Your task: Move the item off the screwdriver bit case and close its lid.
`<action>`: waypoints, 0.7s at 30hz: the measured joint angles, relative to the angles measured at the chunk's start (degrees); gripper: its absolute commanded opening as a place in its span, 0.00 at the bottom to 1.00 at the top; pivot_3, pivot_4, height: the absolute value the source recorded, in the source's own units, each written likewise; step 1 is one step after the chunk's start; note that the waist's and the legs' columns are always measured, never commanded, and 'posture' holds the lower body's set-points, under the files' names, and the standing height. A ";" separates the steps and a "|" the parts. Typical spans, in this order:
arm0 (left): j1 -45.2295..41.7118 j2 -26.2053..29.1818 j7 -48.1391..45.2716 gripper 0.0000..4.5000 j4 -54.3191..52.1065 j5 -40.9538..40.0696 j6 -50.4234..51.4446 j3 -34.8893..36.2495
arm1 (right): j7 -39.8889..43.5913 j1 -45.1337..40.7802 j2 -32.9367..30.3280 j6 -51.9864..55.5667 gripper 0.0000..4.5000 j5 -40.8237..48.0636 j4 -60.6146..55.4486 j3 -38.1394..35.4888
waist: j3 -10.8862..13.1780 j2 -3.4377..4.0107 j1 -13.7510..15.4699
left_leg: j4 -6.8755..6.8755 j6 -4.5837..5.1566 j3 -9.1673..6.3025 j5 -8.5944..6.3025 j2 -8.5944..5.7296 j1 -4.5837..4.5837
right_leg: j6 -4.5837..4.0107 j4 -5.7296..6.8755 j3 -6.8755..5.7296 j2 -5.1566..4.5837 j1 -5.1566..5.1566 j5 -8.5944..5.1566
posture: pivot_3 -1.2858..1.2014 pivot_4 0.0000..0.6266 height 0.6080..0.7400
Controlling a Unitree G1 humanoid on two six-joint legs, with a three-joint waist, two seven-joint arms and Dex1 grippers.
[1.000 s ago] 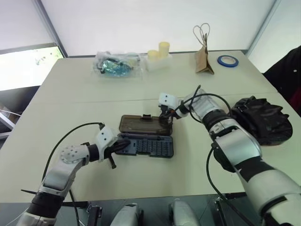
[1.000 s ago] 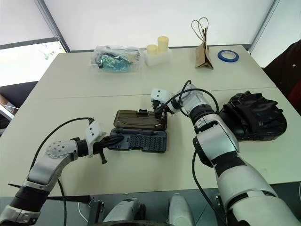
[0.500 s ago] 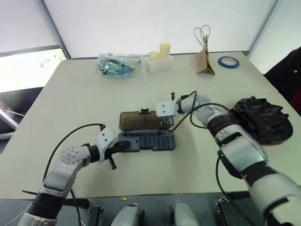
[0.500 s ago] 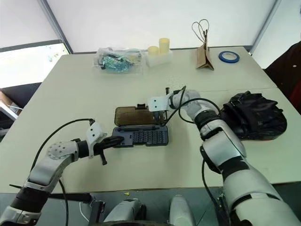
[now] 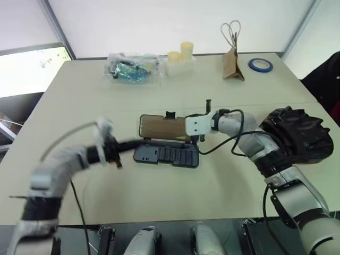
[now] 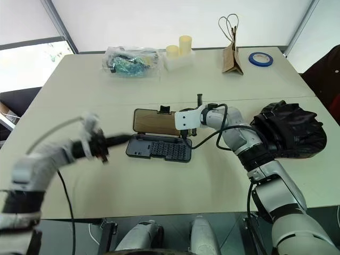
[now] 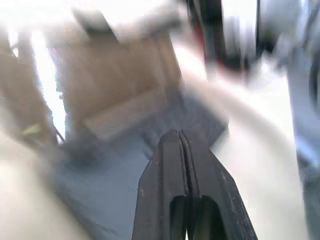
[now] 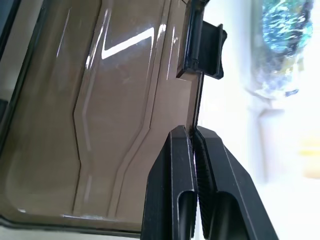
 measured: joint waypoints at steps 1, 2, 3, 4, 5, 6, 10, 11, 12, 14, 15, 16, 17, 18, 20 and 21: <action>-1.15 0.43 0.04 0.00 1.18 -0.17 -0.20 1.44 | -0.23 -0.08 -0.03 -0.11 0.02 -0.29 0.00 0.02 | 0.00 0.01 -0.05 | -0.03 0.00 0.01 0.00 -0.04 0.03 | 0.00 -0.01 -0.01 -0.03 0.01 0.00 | 0.52 0.24 1.00; -2.74 0.30 0.38 0.00 3.66 0.57 -1.66 1.97 | -0.43 -0.13 -0.09 -0.05 0.02 -0.42 0.01 0.00 | 0.00 0.01 0.02 | -0.03 0.00 0.00 0.00 -0.07 0.04 | 0.00 -0.01 -0.02 -0.05 0.03 0.00 | 0.52 0.24 1.00; -5.35 -0.76 1.69 0.00 8.84 3.21 -5.34 1.56 | -0.59 -0.24 -0.07 0.26 0.02 -0.52 -0.02 -0.04 | 0.00 0.00 0.32 | -0.02 0.00 -0.05 0.00 -0.10 0.03 | 0.00 -0.03 -0.09 -0.03 0.04 0.00 | 0.52 0.24 1.00; -7.99 -1.56 3.78 0.00 15.30 7.46 -9.97 0.23 | -0.65 -0.45 0.08 0.47 0.02 -0.53 -0.45 -0.03 | 0.04 -0.06 0.43 | 0.00 0.00 -0.08 0.00 -0.10 0.03 | 0.00 -0.06 -0.15 -0.03 0.06 0.00 | 0.52 0.24 1.00; -9.00 -1.99 4.67 0.00 18.57 9.83 -12.38 -0.55 | -0.64 -0.47 0.10 0.59 0.02 -0.52 -0.83 -0.03 | 0.05 -0.09 0.38 | 0.00 0.00 -0.07 0.00 -0.11 0.02 | 0.00 -0.06 -0.16 -0.03 0.06 0.00 | 0.52 0.24 1.00; -10.48 -2.85 5.90 0.00 23.75 13.70 -16.58 -2.38 | -0.64 -0.42 0.07 0.98 0.02 -0.51 -1.29 -0.03 | 0.07 -0.12 0.24 | 0.01 0.00 -0.06 0.00 -0.13 0.00 | 0.00 -0.04 -0.15 -0.05 0.05 0.00 | 0.52 0.24 1.00; -16.44 -7.42 5.23 0.00 38.39 23.94 -28.52 -9.49 | -0.76 -0.37 0.65 2.67 0.02 -0.61 -2.50 -0.05 | 0.09 -0.16 0.30 | 0.05 0.01 -0.08 0.00 -0.19 -0.11 | 0.01 0.00 -0.21 -0.04 -0.04 0.01 | 0.52 0.24 1.00; -17.78 -8.44 4.57 0.00 41.20 25.42 -30.70 -10.75 | -0.78 -0.37 0.82 2.93 0.02 -0.63 -2.88 -0.05 | 0.09 -0.17 0.16 | 0.08 0.01 -0.07 0.00 -0.19 -0.18 | 0.01 0.03 -0.21 -0.06 -0.11 0.01 | 0.52 0.24 1.00; -19.51 -9.49 3.40 0.00 44.70 27.00 -32.95 -11.73 | -0.78 -0.33 1.05 3.60 0.02 -0.64 -3.16 -0.04 | 0.08 -0.18 0.02 | 0.11 0.01 -0.07 0.00 -0.19 -0.27 | 0.01 0.05 -0.21 -0.05 -0.18 0.01 | 0.52 0.24 1.00; -23.40 -11.65 0.62 0.00 51.16 29.67 -36.79 -13.53 | -0.63 -0.21 1.28 4.77 0.02 -0.72 -3.85 -0.02 | 0.08 -0.19 -0.10 | 0.16 0.01 -0.08 0.00 -0.19 -0.40 | 0.01 0.09 -0.23 -0.05 -0.28 0.01 | 0.52 0.24 1.00; -25.35 -12.84 -0.96 0.00 54.24 30.65 -38.55 -14.08 | -0.51 -0.19 1.51 5.23 0.02 -0.85 -4.33 0.02 | 0.08 -0.19 -0.35 | 0.20 0.01 -0.08 0.00 -0.19 -0.48 | 0.01 0.11 -0.23 -0.07 -0.34 0.01 | 0.52 0.24 1.00; -26.69 -13.48 -1.66 0.00 56.63 31.38 -39.46 -14.30 | -0.50 -0.18 1.68 5.73 0.02 -0.92 -4.71 0.05 | 0.08 -0.19 -0.65 | 0.40 0.01 -0.09 0.00 -0.19 -0.58 | 0.01 0.12 -0.23 -0.07 -0.42 0.01 | 0.52 0.24 1.00; -27.85 -13.91 -2.49 0.00 58.81 31.89 -40.32 -14.38 | -0.49 -0.18 1.77 6.12 0.02 -0.97 -5.14 0.05 | 0.08 -0.19 -1.03 | 0.76 0.01 -0.11 0.00 -0.19 -0.75 | 0.02 0.17 -0.23 -0.09 -0.54 0.01 | 0.52 0.24 1.00; -28.92 -14.38 -3.15 0.00 60.92 32.57 -41.10 -14.41 | -0.40 -0.17 1.77 6.54 0.02 -1.01 -5.50 0.05 | 0.08 -0.20 -1.22 | 0.86 0.01 -0.12 0.00 -0.19 -0.89 | 0.02 0.25 -0.23 -0.09 -0.68 0.01 | 0.52 0.24 1.00; -30.10 -15.04 -4.43 0.00 63.95 33.61 -42.32 -14.42 | 0.05 -0.07 1.81 7.89 0.14 -0.97 -6.35 0.01 | 0.08 -0.20 -1.45 | 0.88 0.01 -0.10 0.00 -0.20 -0.96 | 0.02 0.31 -0.21 -0.10 -0.78 0.01 | 0.52 0.24 1.00; -30.65 -15.35 -4.89 0.00 65.45 34.16 -42.78 -14.42 | 0.51 0.25 1.74 9.13 0.18 -0.91 -7.27 -0.16 | 0.07 -0.20 -1.50 | 0.87 0.01 -0.10 0.00 -0.20 -0.96 | 0.02 0.40 -0.21 -0.11 -0.83 0.01 | 0.52 0.24 1.00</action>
